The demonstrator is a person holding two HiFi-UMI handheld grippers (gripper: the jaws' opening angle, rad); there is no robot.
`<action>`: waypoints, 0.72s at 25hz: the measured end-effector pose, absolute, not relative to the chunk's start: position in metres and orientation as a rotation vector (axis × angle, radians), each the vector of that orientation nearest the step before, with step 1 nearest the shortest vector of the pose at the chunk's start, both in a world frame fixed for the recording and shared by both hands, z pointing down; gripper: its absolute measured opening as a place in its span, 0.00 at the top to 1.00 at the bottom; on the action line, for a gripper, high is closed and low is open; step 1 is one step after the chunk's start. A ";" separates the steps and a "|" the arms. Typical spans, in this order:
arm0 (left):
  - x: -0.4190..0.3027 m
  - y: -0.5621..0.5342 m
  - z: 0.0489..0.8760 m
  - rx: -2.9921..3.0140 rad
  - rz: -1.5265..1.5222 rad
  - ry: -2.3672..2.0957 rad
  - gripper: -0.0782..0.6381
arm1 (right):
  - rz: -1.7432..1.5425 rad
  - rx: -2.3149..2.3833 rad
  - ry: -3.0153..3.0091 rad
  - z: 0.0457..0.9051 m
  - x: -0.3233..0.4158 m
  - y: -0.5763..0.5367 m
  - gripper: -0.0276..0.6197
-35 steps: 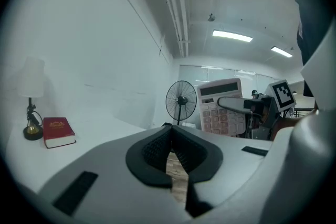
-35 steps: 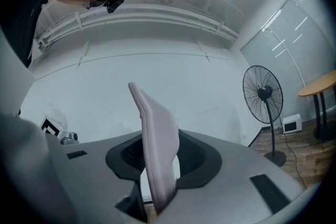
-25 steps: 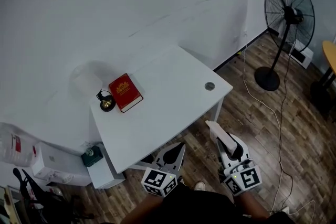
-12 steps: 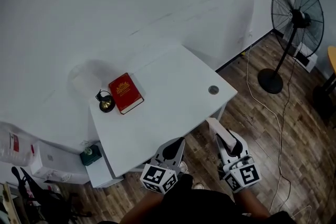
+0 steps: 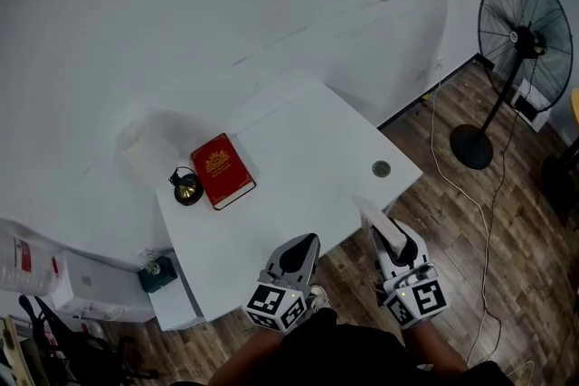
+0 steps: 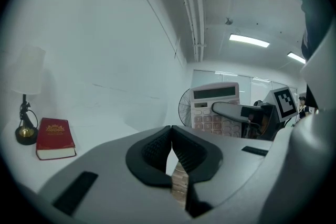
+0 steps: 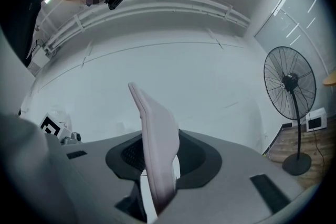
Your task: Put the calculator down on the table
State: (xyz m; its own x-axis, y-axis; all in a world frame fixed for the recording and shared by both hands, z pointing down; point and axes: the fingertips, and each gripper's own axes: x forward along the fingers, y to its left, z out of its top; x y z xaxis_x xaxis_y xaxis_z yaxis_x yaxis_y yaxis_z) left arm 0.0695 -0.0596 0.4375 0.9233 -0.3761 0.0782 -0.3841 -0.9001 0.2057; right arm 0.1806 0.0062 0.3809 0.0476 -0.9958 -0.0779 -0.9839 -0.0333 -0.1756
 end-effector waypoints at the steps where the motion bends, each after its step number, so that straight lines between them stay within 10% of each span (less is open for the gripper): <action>1: 0.069 -0.067 0.436 2.869 0.047 -0.573 0.86 | -0.101 -2.132 2.050 0.381 0.179 -0.002 0.73; 18: 0.026 -0.187 0.443 2.821 0.005 -0.765 0.86 | -0.118 -2.028 2.188 0.382 0.162 -0.128 0.73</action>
State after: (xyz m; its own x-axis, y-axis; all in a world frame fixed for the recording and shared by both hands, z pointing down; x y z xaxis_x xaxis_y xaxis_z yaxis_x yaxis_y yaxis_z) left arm 0.0256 -0.1871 0.4430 0.8645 -0.4991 0.0599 -0.4998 -0.8406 0.2089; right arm 0.1621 -0.1284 0.3817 -0.0709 -0.9957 -0.0603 -0.9834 0.0799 -0.1629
